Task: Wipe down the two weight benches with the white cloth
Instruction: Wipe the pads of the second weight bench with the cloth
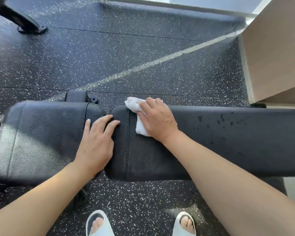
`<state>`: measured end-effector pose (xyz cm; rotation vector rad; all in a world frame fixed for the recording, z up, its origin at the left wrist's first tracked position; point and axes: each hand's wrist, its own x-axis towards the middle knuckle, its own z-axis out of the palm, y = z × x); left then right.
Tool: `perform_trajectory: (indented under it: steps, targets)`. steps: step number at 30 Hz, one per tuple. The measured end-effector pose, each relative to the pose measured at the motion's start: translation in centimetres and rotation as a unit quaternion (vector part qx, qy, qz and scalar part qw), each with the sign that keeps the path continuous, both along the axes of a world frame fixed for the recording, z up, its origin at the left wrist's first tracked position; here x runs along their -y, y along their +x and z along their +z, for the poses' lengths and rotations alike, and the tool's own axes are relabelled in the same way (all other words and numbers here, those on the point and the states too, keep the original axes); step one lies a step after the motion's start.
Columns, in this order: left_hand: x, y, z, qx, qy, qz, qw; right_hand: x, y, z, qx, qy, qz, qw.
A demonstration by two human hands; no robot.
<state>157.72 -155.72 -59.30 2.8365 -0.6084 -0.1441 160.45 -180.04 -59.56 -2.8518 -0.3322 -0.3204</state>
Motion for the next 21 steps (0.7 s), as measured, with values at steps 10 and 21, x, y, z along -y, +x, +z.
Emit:
perform_trajectory:
  steps: [10, 21]
  targets:
    - [6.5, -3.8, -0.2, 0.001, -0.037, 0.174, 0.984, 5.9, -2.0, 0.3, -0.025, 0.021, -0.155, 0.987]
    - [6.6, -3.7, -1.2, 0.056, -0.060, 0.181, 0.980, 0.5, -15.7, -0.6, -0.003, 0.049, 0.082, 0.995]
